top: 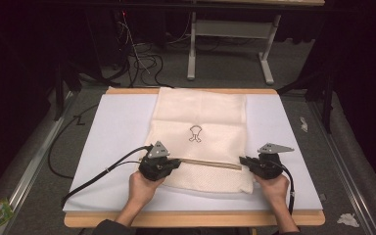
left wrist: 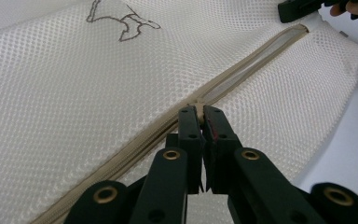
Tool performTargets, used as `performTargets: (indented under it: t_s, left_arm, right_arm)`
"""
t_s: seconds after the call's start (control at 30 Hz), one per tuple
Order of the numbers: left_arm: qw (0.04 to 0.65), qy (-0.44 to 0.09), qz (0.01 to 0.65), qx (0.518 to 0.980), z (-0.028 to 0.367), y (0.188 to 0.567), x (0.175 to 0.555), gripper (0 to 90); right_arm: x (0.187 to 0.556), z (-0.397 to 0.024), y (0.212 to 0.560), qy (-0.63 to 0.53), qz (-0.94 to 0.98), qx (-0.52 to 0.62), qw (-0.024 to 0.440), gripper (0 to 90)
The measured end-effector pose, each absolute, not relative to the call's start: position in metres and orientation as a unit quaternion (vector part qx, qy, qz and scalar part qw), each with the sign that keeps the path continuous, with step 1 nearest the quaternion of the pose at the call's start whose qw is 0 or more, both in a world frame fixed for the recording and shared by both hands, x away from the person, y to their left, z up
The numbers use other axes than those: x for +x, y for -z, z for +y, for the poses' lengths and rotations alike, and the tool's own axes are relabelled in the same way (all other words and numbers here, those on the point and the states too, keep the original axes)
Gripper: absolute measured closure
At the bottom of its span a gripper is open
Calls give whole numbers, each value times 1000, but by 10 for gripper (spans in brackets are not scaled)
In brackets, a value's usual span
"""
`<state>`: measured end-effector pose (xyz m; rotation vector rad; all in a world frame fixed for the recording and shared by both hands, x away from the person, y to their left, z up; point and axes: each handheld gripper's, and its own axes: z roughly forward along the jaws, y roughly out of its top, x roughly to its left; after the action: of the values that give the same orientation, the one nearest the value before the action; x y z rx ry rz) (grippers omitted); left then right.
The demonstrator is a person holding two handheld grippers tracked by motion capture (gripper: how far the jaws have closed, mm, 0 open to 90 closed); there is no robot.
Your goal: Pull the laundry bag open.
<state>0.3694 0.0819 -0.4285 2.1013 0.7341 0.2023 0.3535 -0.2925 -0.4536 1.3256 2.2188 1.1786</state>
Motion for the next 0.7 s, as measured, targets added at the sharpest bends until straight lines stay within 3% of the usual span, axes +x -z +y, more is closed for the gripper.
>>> performTargets:
  t_s: [0.7]
  left_arm:
    - [438,-90,317,836,103,426,368,867]
  right_arm:
    - [357,-297,455,-403,768,473,152,878]
